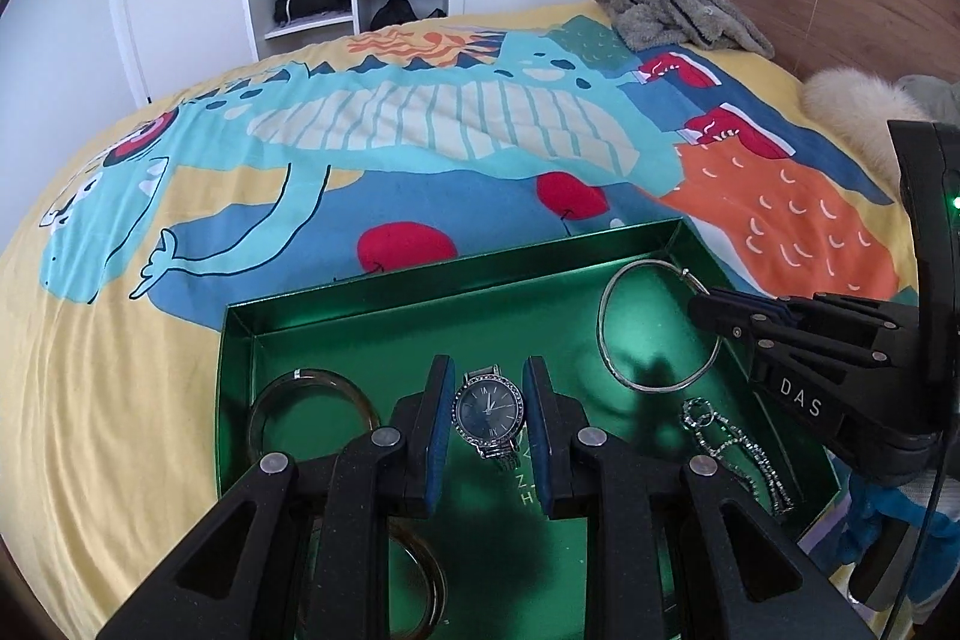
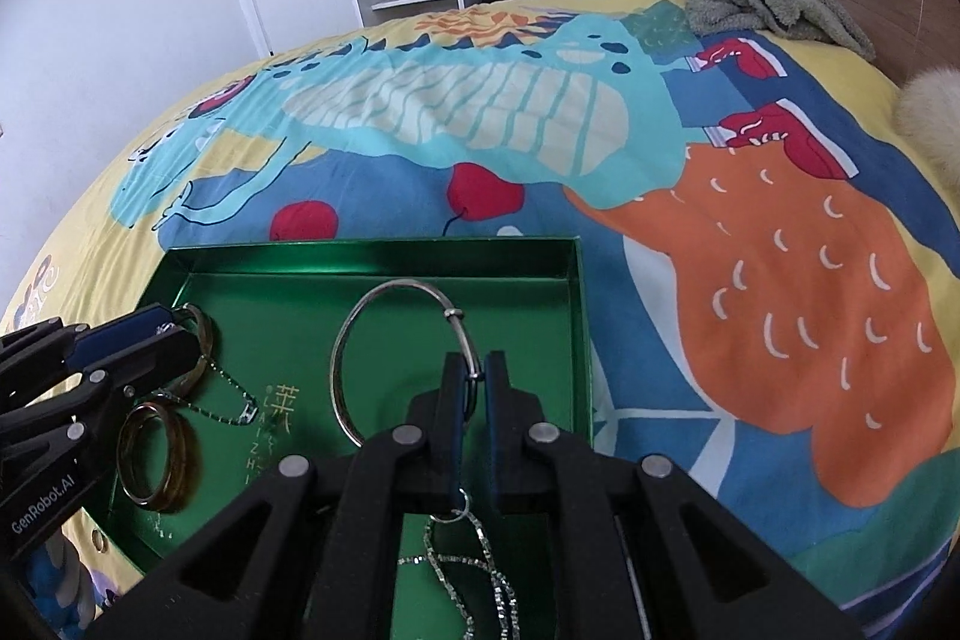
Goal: Organize jewelry
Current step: 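Carry the silver watch and large silver hoop over the green tray with both tools, then lower both tools into the tray and open them to release watch and hoop, then move the left tool toward the beaded bracelet while the right tool approaches a twisted silver hoop, then grasp the beaded bracelet with the left tool while the right tool grasps the twisted silver hoop, then carry the beaded bracelet and twisted silver hoop into the green tray with both tools, then open both tools to drop the bracelet and twisted hoop in the tray, then lift both open tools up and back away from the tray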
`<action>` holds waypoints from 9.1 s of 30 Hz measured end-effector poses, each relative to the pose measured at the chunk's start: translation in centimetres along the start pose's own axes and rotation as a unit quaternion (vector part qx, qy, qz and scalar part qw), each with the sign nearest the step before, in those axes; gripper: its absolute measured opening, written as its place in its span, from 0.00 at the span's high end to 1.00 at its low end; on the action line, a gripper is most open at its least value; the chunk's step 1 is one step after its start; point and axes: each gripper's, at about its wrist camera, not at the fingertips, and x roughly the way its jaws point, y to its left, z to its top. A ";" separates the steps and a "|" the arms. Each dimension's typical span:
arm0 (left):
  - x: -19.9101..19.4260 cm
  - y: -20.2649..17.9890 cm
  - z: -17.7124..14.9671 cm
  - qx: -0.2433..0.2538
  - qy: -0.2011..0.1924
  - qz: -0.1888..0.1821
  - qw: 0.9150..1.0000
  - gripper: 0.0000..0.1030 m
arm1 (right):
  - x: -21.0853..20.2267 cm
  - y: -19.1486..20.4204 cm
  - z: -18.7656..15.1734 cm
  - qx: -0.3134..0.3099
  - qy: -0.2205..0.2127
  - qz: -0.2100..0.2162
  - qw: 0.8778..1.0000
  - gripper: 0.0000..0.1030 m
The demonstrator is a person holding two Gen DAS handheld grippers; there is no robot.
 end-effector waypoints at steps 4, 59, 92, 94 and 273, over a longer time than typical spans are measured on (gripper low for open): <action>1.0 0.2 -1.1 0.002 0.015 -0.008 1.000 0.78 | 1.5 0.2 0.1 -0.003 0.019 -0.012 1.000 0.94; -32.0 10.7 -14.3 -0.048 -0.074 0.084 0.993 0.59 | -34.9 -1.1 -11.3 -0.021 -0.159 -0.017 0.987 0.71; -13.8 5.9 -22.8 -0.100 0.084 -0.004 0.991 0.65 | -23.2 -5.3 -20.9 0.029 -0.028 -0.013 0.999 0.71; -12.8 5.8 -22.6 -0.101 0.091 -0.005 0.991 0.65 | -21.2 -5.6 -21.1 0.025 -0.010 -0.014 1.000 0.71; -36.7 -2.4 -21.6 -0.037 -0.158 0.168 0.972 0.31 | -34.1 10.3 -22.3 -0.056 -0.132 0.043 0.989 0.65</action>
